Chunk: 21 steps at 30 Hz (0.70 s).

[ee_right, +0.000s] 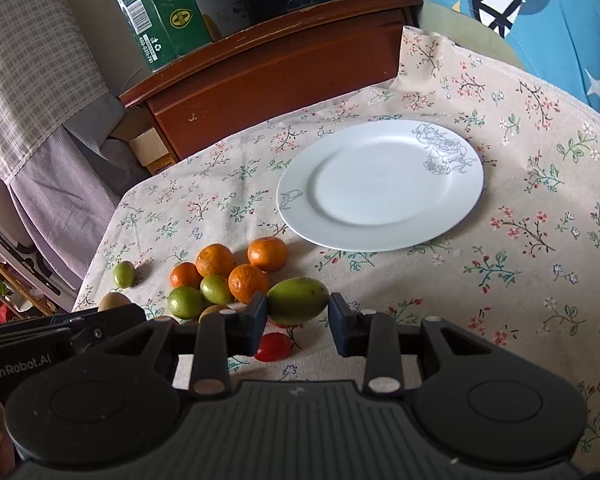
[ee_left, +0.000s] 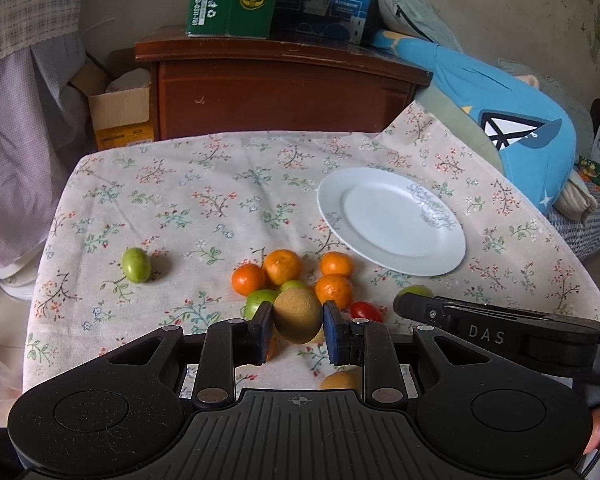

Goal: Organize fruits
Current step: 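Close left gripper on the brown fruit while right gripper closes on the green-yellow fruit, then carry both fruits over the white plate and open both grippers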

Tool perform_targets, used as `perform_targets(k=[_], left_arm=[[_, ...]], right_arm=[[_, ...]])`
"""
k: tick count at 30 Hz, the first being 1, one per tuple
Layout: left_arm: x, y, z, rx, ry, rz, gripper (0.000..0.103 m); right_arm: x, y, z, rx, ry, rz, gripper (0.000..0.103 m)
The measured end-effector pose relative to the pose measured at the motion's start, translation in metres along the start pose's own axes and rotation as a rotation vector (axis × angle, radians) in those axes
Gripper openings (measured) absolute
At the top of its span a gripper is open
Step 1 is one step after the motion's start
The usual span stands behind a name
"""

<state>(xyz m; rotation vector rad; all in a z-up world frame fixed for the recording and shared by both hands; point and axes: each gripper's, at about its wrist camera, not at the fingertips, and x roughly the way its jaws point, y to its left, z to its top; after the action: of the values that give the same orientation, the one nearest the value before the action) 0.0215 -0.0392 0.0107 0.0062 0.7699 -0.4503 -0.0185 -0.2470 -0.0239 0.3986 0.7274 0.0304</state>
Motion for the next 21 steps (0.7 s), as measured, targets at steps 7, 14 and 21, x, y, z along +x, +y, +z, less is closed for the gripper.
perform_targets(k=[7, 14, 21], left_arm=[[0.002, -0.016, 0.040, 0.088, -0.040, -0.031, 0.024], [0.013, -0.035, 0.068, 0.124, -0.065, -0.091, 0.024], [0.053, -0.047, 0.081, 0.165, -0.025, -0.141, 0.024]], right_arm=[[-0.013, -0.014, 0.030, 0.036, -0.036, 0.017, 0.033], [-0.014, -0.030, 0.064, 0.031, -0.050, 0.026, 0.033], [0.001, -0.050, 0.082, 0.066, -0.025, -0.008, 0.033]])
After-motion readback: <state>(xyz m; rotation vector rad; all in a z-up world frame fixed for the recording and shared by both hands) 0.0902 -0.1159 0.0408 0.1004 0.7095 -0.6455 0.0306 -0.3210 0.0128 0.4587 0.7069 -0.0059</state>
